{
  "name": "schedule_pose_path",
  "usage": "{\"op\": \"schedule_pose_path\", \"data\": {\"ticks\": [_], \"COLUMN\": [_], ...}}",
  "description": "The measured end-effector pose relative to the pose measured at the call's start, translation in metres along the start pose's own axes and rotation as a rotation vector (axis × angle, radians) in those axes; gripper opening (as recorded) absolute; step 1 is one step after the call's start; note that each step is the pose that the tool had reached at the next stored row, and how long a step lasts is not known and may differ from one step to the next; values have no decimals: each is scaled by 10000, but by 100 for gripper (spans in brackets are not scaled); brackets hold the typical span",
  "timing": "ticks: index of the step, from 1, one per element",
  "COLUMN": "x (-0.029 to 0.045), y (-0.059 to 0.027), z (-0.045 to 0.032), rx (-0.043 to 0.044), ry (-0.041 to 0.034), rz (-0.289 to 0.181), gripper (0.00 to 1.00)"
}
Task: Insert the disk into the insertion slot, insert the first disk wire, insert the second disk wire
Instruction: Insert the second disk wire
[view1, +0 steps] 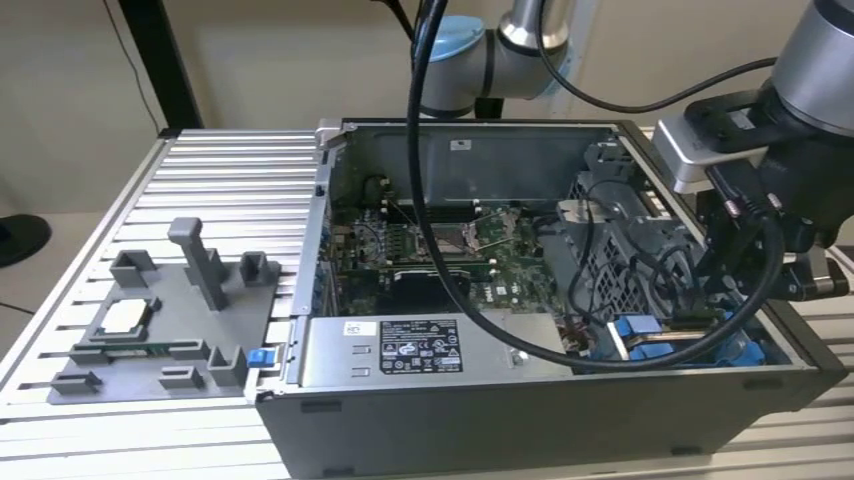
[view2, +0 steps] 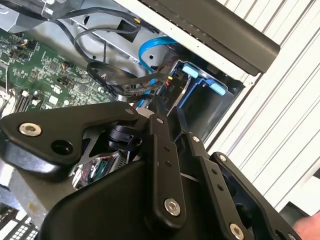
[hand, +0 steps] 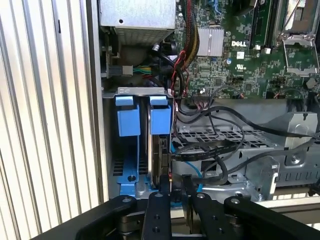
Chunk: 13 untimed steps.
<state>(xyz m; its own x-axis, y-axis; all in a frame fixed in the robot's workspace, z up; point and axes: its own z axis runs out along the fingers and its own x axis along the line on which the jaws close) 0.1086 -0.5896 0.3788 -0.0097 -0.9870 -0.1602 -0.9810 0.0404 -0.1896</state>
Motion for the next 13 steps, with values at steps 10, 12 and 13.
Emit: {"op": "schedule_pose_path", "data": {"ticks": [10, 12, 13], "x": [0, 0, 0], "y": [0, 0, 0], "z": [0, 0, 0], "rx": [-51, -61, -66], "ry": [3, 3, 4], "rz": [8, 9, 10], "gripper": [100, 100, 100]}}
